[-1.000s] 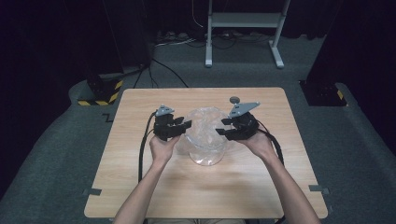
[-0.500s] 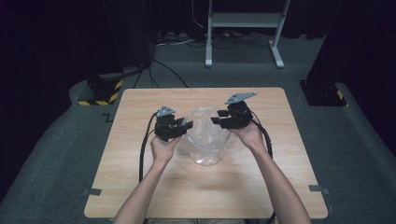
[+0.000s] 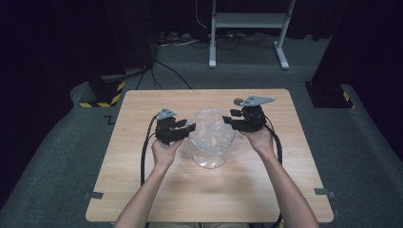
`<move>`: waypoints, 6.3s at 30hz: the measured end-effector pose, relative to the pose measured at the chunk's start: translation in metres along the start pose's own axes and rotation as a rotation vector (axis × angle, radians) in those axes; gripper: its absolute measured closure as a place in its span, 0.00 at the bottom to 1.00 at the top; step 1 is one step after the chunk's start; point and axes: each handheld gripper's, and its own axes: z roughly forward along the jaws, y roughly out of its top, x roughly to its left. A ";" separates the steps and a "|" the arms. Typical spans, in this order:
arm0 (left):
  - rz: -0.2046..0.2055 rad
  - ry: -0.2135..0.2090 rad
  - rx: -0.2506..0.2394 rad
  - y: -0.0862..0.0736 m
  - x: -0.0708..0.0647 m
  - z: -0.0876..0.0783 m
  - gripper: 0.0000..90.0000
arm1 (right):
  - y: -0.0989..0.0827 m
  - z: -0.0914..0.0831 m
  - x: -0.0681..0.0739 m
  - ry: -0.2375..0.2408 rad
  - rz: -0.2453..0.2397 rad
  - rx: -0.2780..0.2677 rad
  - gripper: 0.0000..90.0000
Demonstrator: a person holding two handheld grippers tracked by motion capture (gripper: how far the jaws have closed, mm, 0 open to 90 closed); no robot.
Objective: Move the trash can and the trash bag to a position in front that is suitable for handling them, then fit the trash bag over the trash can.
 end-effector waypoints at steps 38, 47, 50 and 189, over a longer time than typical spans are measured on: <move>0.008 -0.006 -0.003 -0.002 0.001 -0.009 0.56 | -0.008 -0.011 0.001 -0.062 0.046 -0.043 0.74; 0.009 -0.007 -0.005 -0.003 0.002 -0.011 0.56 | 0.004 0.013 0.002 -0.075 0.012 0.012 0.91; 0.006 -0.014 -0.018 -0.004 0.003 -0.013 0.56 | 0.001 0.006 -0.001 -0.088 0.038 -0.014 0.76; 0.036 0.214 0.116 -0.105 0.033 -0.031 0.35 | -0.156 -0.033 0.002 -0.147 0.229 -0.017 0.48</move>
